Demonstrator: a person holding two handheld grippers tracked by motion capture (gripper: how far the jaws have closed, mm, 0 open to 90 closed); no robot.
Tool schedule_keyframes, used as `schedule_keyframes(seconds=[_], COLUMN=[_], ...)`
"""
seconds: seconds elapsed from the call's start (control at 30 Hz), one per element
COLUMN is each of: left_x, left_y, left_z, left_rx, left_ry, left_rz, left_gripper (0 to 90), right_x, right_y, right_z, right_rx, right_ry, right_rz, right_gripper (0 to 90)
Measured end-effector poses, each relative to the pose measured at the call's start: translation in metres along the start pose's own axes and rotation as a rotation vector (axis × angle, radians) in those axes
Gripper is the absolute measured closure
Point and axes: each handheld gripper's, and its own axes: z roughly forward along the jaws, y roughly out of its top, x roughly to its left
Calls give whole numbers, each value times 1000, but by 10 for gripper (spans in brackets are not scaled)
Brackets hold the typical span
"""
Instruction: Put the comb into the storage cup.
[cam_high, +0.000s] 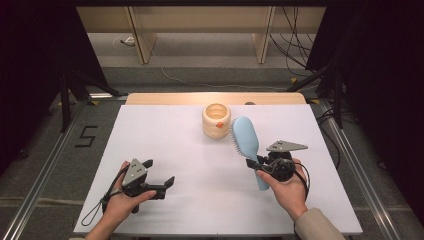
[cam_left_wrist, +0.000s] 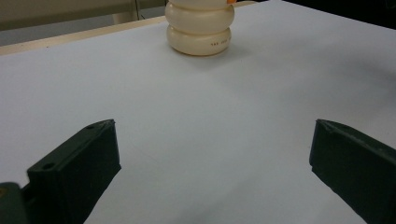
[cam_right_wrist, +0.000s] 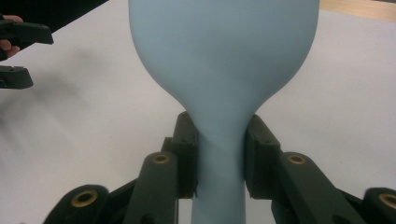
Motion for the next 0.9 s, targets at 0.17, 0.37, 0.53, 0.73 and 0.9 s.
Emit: schedule_keyframes(seconds=[0.17, 0.37, 0.53, 0.73, 0.9], left_x=[-1, -2, -2, -2, -2], left_y=[0, 1, 1, 2, 2], left_z=[1, 2, 2, 2, 1], left_rx=[1, -2, -4, -5, -6], left_ry=[-4, -8, -12, -14, -13], left_rz=[0, 1, -11, -11, -11], left_gripper=[13, 13, 13, 13, 12], right_x=[1, 3, 6, 9, 10], right_y=[3, 8, 11, 14, 16], right_z=[3, 4, 8, 12, 13], right_rx=[-9, -30, -38, -45, -53], right_ry=[3, 5, 12, 17, 21], right_rz=[9, 14, 11, 13, 13], right_gripper=[703, 703, 703, 703, 703])
